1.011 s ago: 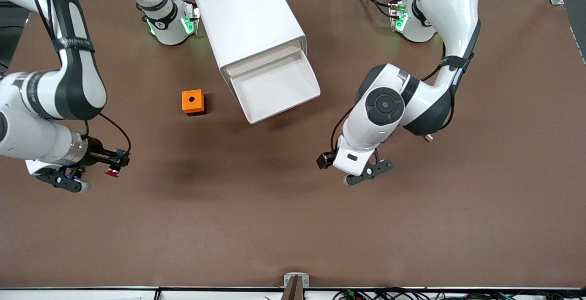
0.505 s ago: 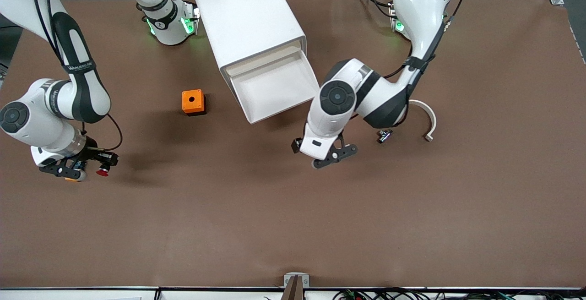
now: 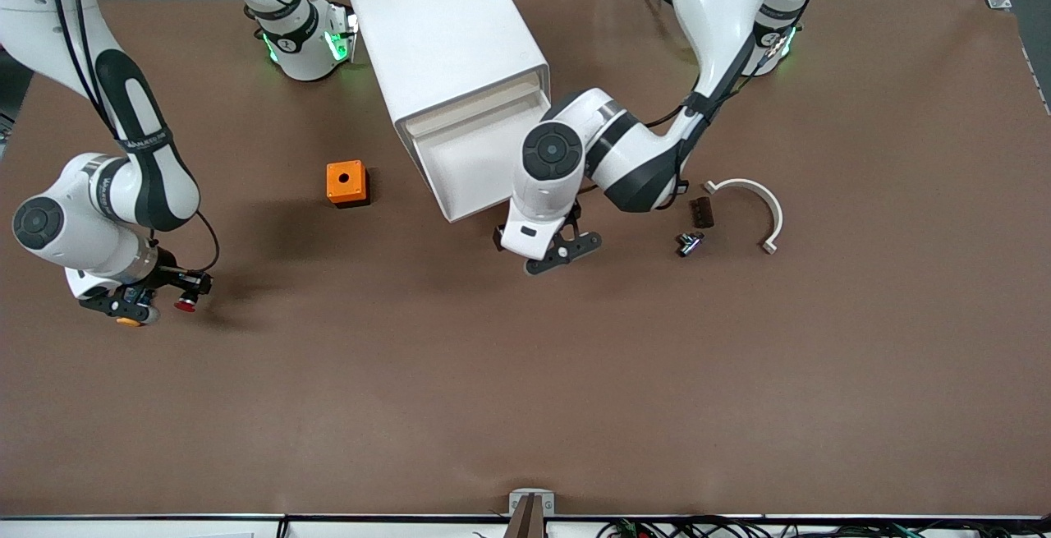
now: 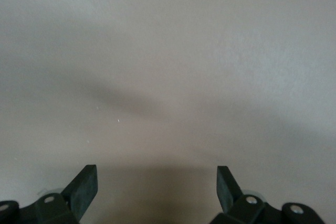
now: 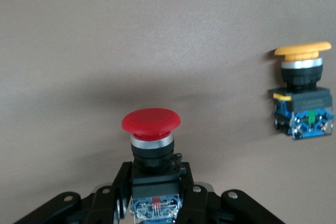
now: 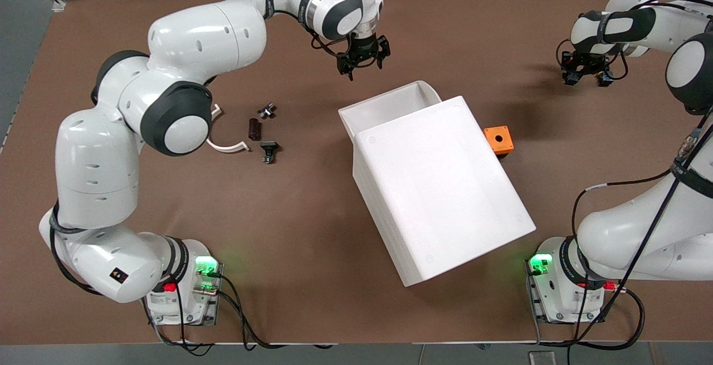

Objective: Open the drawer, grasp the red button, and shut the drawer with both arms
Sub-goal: 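Lower the right gripper's red button while the left gripper nears the drawer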

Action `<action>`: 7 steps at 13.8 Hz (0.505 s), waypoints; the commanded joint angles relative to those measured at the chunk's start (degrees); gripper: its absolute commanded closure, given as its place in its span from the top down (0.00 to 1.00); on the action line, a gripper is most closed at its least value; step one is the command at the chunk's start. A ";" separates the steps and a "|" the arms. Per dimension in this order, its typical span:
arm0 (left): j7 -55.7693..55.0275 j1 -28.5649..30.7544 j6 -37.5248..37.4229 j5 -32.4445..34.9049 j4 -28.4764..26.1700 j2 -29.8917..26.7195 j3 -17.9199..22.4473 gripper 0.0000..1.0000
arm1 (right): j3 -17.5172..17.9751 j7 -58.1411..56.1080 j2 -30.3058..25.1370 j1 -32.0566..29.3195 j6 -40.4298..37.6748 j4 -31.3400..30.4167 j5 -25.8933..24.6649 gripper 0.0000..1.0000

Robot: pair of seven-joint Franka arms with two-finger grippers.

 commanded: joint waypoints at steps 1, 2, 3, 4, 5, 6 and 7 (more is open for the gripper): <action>-1.94 -2.06 -0.21 0.67 -0.76 0.38 0.18 1.00 | 1.22 -0.15 3.73 -2.86 -1.28 4.91 -3.29 0.00; -2.90 -2.94 -0.21 0.58 -0.86 0.55 0.18 1.00 | 1.22 -0.15 4.35 -3.13 -1.29 5.44 -3.29 0.00; -3.69 -3.73 -0.21 0.50 -0.94 0.56 0.10 1.00 | 1.22 0.28 4.87 -3.13 -1.37 5.88 -3.29 0.00; -4.83 -4.61 -0.21 0.41 -1.03 0.56 0.09 1.00 | 1.22 0.37 5.23 -3.22 -1.37 6.06 -3.29 0.00; -6.24 -5.32 -0.30 0.41 -1.03 0.56 0.01 1.00 | 1.22 0.55 5.41 -3.22 -1.46 6.15 -3.12 0.00; -7.38 -6.02 -0.56 0.32 -1.03 0.47 -0.08 1.00 | 1.22 0.55 5.67 -3.22 -1.46 6.15 -3.03 0.00; -7.48 -6.55 -1.26 0.23 -0.95 0.38 -0.26 1.00 | 1.31 0.55 5.76 -3.30 -1.46 6.24 -2.94 0.00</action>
